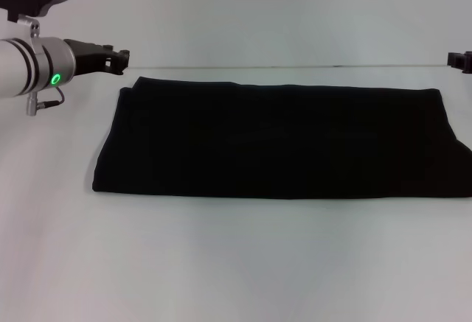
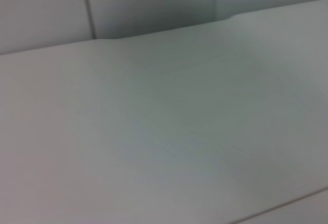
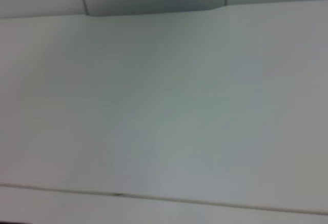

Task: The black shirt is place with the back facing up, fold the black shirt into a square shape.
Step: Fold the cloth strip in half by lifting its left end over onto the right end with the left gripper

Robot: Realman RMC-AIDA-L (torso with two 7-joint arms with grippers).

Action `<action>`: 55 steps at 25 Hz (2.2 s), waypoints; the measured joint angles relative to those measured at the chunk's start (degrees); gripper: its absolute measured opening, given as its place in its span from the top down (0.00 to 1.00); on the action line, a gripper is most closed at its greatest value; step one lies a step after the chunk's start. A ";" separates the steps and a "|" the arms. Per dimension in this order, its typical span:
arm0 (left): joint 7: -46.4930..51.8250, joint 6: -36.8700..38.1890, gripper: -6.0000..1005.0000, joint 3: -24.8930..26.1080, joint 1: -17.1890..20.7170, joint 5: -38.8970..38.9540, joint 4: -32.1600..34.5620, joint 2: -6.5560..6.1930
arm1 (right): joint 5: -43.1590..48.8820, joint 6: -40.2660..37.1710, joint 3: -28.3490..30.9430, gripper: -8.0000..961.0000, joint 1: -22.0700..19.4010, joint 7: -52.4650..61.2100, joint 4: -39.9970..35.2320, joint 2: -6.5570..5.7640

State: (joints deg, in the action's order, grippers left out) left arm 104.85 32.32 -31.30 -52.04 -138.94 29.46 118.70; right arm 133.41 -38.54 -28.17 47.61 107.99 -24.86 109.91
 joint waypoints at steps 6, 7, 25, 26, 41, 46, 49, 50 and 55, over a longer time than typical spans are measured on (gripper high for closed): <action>7.34 0.12 0.64 0.17 1.92 0.00 3.22 0.31 | -2.21 -6.41 0.73 0.56 -1.08 0.57 -2.05 -0.52; 10.04 4.63 0.60 0.16 2.95 0.07 5.71 0.07 | -3.35 -9.21 0.73 0.51 -1.59 0.58 -2.69 -0.73; 27.22 58.74 0.08 5.52 13.92 4.76 15.66 -2.41 | -12.78 -45.78 -5.60 0.17 -7.42 -9.85 -6.04 1.24; 28.11 58.04 0.07 5.54 14.09 3.99 15.41 -2.36 | -12.78 -46.84 -6.95 0.15 -7.18 -10.08 -6.18 1.24; 48.64 50.68 0.07 7.48 14.37 -2.16 9.79 -2.72 | -12.82 -48.91 -12.35 0.04 -4.04 -9.28 -9.16 1.74; 55.19 49.57 0.07 8.98 14.56 -2.92 9.42 -2.80 | -12.86 -48.01 -12.38 0.04 -3.72 -9.62 -9.19 1.96; 57.33 48.48 0.07 9.41 14.73 -2.91 8.43 -2.85 | -12.90 -47.98 -12.41 0.04 -3.41 -9.64 -9.22 1.97; 57.73 47.86 0.07 9.44 14.74 -2.97 7.97 -2.85 | -12.90 -47.98 -12.42 0.04 -3.36 -9.64 -9.24 1.97; 58.16 44.79 0.07 9.46 14.76 -3.28 6.16 -2.91 | -13.01 -47.18 -12.44 0.04 -3.31 -9.74 -9.30 2.08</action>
State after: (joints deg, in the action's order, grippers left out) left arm 163.01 77.11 -21.84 -37.28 -142.23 35.61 115.80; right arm 120.40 -85.72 -40.61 44.30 98.25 -34.16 112.00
